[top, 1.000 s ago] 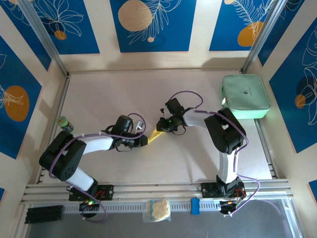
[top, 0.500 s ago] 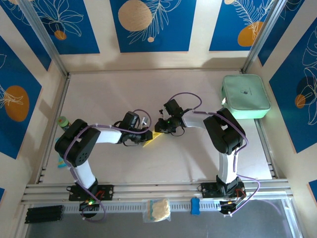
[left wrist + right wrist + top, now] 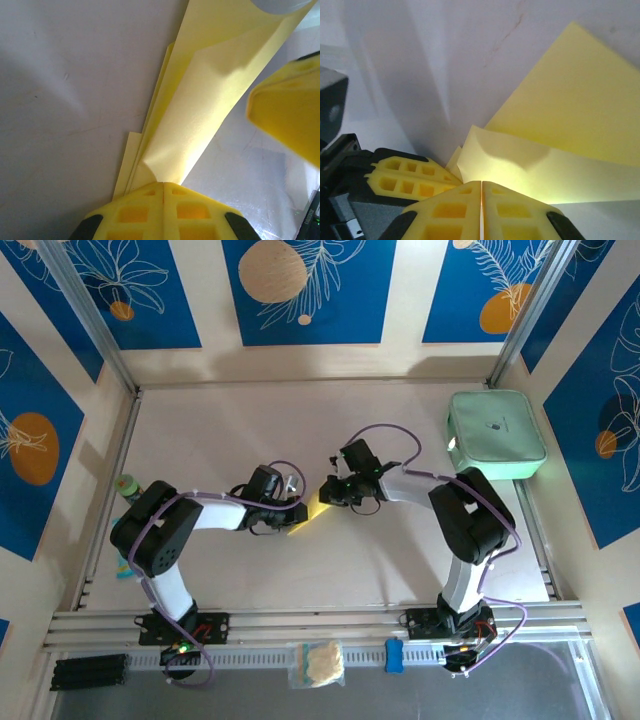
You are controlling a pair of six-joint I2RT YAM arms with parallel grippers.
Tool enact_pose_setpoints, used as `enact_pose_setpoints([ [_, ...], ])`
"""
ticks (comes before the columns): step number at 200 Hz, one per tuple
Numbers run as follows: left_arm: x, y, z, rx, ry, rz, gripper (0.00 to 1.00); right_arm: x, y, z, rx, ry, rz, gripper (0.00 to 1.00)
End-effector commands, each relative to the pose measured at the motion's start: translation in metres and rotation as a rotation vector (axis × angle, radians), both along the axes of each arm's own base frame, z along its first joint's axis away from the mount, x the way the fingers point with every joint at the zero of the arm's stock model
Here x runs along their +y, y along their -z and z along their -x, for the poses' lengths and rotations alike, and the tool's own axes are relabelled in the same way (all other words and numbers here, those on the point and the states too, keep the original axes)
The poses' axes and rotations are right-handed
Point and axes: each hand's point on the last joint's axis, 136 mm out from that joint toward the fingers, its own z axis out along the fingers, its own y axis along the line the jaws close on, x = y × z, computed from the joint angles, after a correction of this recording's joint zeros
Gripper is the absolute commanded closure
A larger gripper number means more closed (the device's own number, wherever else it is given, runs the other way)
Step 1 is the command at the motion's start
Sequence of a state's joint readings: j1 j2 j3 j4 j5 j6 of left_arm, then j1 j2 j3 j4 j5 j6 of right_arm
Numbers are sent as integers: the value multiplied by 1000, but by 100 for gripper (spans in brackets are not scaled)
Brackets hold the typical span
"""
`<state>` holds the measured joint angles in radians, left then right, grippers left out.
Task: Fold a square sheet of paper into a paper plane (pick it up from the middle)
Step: Fold the wing for the fifth time at the center of the table.
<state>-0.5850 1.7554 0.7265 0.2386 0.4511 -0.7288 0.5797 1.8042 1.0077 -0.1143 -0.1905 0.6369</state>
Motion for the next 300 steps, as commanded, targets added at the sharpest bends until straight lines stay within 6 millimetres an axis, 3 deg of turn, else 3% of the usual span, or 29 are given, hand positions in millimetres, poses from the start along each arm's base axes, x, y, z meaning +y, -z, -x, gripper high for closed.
enact_pose_setpoints([
  [1,26,34,18,88,-39,-140,100,2,20,8,36,0,29,92],
  [49,31,37,22,106,-48,-165,100,1,36,3,55,11,45,93],
  [108,53,54,43,163,-36,-264,100,-51,55,-22,80,167,67,94],
  [185,53,55,47,168,-36,-259,100,-113,46,-68,79,391,15,94],
  [213,48,49,41,155,-33,-236,100,-127,25,-79,35,424,7,94],
  [253,40,40,34,137,-35,-203,100,-112,-18,-65,-70,384,11,94],
  [300,32,32,28,128,-39,-165,100,-52,-13,-25,2,252,-49,94],
])
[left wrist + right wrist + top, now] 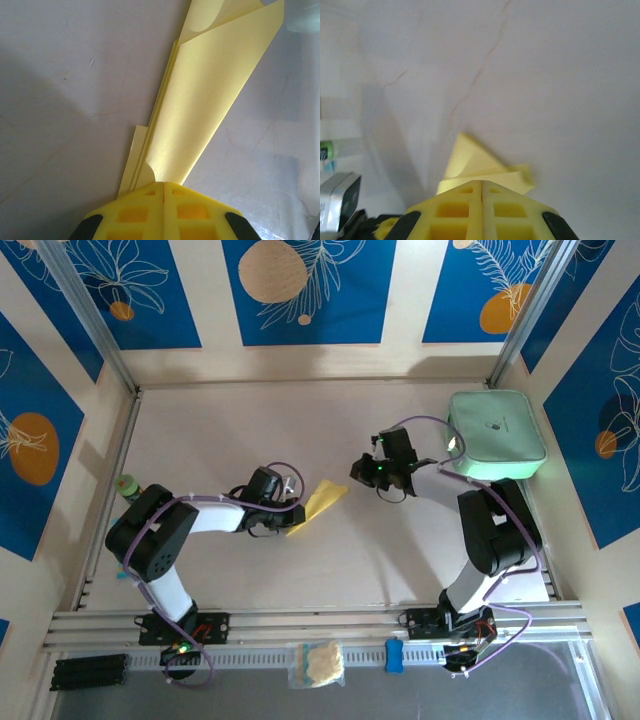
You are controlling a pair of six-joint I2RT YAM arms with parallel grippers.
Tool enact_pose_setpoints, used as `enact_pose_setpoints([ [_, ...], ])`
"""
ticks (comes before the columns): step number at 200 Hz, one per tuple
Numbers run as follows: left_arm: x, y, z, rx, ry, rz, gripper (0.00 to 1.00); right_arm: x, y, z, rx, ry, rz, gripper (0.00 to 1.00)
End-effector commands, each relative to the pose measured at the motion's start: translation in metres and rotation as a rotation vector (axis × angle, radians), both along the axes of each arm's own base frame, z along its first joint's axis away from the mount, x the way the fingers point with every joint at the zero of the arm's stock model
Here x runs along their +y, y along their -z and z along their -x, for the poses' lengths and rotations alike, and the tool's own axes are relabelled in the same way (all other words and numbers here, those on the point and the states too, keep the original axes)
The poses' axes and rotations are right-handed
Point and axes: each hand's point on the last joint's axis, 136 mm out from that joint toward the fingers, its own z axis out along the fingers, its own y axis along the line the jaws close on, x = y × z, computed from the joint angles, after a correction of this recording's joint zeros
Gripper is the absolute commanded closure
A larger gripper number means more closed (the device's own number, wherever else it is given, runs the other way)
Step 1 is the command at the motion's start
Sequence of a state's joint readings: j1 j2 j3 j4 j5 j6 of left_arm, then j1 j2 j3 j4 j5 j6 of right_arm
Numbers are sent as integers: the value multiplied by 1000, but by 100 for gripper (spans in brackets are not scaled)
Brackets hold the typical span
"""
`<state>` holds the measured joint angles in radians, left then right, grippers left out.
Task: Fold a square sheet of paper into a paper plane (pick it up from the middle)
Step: Fold the wing for the fifth time at the center of the table.
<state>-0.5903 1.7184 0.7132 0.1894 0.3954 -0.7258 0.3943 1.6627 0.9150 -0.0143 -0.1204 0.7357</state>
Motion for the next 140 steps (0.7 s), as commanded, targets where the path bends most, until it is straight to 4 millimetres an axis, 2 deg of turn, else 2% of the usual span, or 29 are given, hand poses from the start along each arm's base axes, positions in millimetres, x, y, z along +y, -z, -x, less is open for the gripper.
enact_pose_setpoints([
  [1,23,31,25,134,-16,-112,100,22,21,28,99,-53,-13,94],
  [24,18,24,22,125,-15,-88,100,46,29,37,134,-111,-47,95],
  [50,11,11,16,103,-17,-50,100,61,45,42,181,-158,-52,95],
  [85,-4,-15,7,30,30,32,100,65,64,42,223,-162,-47,95],
  [106,-14,-29,2,-22,67,76,94,61,70,41,231,-153,-21,95],
  [140,-26,-31,-9,-46,101,88,89,54,78,42,249,-149,34,95],
])
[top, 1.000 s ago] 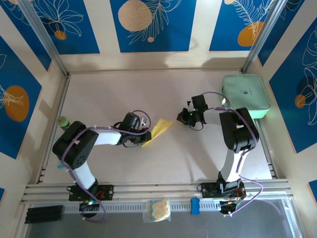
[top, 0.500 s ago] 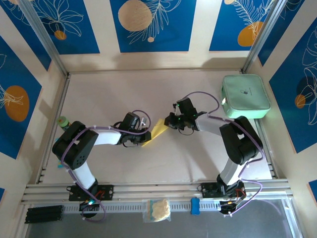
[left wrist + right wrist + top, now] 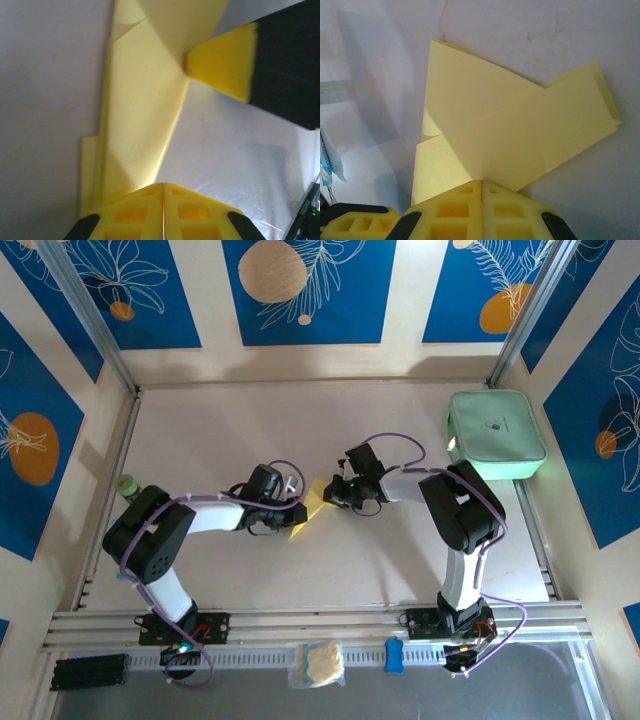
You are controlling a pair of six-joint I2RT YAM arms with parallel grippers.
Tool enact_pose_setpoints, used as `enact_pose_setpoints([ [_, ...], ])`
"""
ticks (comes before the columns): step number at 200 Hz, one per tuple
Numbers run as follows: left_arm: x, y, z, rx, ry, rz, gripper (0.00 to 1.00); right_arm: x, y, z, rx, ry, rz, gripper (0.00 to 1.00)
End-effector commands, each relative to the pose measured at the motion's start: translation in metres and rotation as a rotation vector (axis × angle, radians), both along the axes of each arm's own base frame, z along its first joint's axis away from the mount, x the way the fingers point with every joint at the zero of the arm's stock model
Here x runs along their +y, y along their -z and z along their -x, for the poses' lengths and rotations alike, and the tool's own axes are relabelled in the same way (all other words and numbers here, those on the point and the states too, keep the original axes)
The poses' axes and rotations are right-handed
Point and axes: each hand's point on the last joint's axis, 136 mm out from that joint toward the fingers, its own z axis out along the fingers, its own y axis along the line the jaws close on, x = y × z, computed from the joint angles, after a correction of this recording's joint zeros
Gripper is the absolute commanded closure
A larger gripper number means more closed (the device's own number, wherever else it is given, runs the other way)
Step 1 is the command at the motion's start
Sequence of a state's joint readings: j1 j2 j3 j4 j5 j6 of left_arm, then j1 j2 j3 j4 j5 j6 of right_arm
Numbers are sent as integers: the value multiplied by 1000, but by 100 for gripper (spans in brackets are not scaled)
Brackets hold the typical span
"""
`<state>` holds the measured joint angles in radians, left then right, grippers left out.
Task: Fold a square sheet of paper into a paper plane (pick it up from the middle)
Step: Fold the wing for the fifth time at the center of the table.
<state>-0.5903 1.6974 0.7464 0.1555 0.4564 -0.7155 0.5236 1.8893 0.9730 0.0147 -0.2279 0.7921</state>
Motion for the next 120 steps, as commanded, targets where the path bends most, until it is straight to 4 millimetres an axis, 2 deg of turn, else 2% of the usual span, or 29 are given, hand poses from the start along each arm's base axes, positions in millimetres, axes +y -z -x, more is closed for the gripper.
enact_pose_setpoints([
  [1,-16,-14,-11,-48,55,41,89,-8,18,6,47,-4,72,95],
  [58,-24,5,-23,-29,78,1,92,-13,25,8,67,-6,110,96],
  [86,-14,21,-14,3,80,-49,95,-18,30,8,82,-3,150,96],
  [120,0,38,6,57,79,-80,98,-30,37,9,108,13,233,96],
])
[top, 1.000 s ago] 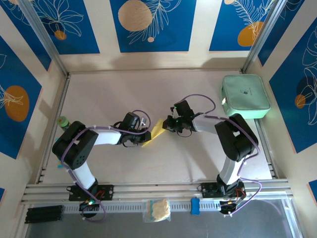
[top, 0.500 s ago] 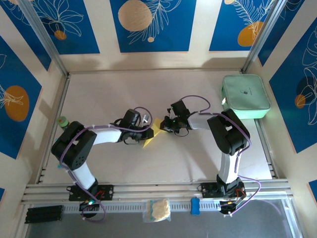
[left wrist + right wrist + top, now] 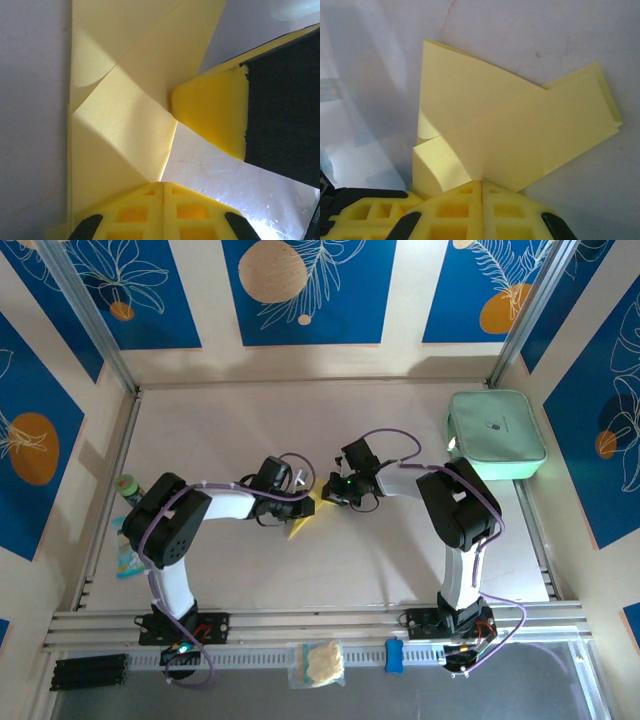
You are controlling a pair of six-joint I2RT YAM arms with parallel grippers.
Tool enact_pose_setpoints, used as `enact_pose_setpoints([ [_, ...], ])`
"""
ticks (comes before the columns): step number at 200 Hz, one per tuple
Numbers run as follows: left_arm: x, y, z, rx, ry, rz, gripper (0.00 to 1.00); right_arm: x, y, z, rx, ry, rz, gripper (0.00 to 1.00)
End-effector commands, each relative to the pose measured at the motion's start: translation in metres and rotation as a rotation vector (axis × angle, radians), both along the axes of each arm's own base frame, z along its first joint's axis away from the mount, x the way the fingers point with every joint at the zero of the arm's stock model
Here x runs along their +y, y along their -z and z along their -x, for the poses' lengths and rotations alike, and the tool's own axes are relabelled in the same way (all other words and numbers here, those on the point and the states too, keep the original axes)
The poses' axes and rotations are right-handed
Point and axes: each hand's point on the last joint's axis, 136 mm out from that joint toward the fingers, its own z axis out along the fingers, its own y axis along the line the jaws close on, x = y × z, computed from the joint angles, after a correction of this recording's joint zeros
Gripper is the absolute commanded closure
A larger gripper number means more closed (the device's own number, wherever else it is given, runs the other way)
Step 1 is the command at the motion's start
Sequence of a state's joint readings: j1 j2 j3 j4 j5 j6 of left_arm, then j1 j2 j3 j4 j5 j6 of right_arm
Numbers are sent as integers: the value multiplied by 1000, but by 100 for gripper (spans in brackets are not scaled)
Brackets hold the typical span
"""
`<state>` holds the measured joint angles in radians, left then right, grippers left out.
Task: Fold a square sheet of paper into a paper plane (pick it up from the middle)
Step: Fold the wing for the fifth time at the center of the table.
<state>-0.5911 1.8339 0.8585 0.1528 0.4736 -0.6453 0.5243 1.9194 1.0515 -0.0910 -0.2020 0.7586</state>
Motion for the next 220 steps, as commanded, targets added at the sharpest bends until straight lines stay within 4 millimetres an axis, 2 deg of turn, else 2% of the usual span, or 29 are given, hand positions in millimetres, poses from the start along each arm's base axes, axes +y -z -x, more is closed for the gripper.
enact_pose_setpoints([
  [1,17,24,27,75,19,-66,98,-29,36,15,89,26,183,96],
  [34,31,28,50,111,31,-87,98,-39,42,15,119,44,244,96],
  [80,47,21,80,120,81,-96,97,-43,43,13,128,49,254,96],
  [115,65,24,100,117,127,-159,97,-44,41,10,121,42,256,96],
  [135,76,24,105,128,105,-195,97,-42,35,9,97,15,237,96],
  [156,72,9,99,97,64,-154,96,-32,16,5,35,-36,183,93],
  [188,70,-36,72,-43,7,-125,90,-15,-27,-2,-53,-122,123,87],
  [202,80,-53,57,-105,-56,-153,78,-12,-46,-1,-71,-134,122,84],
  [220,103,-69,38,-159,-167,-231,54,-15,-64,2,-88,-113,147,75],
])
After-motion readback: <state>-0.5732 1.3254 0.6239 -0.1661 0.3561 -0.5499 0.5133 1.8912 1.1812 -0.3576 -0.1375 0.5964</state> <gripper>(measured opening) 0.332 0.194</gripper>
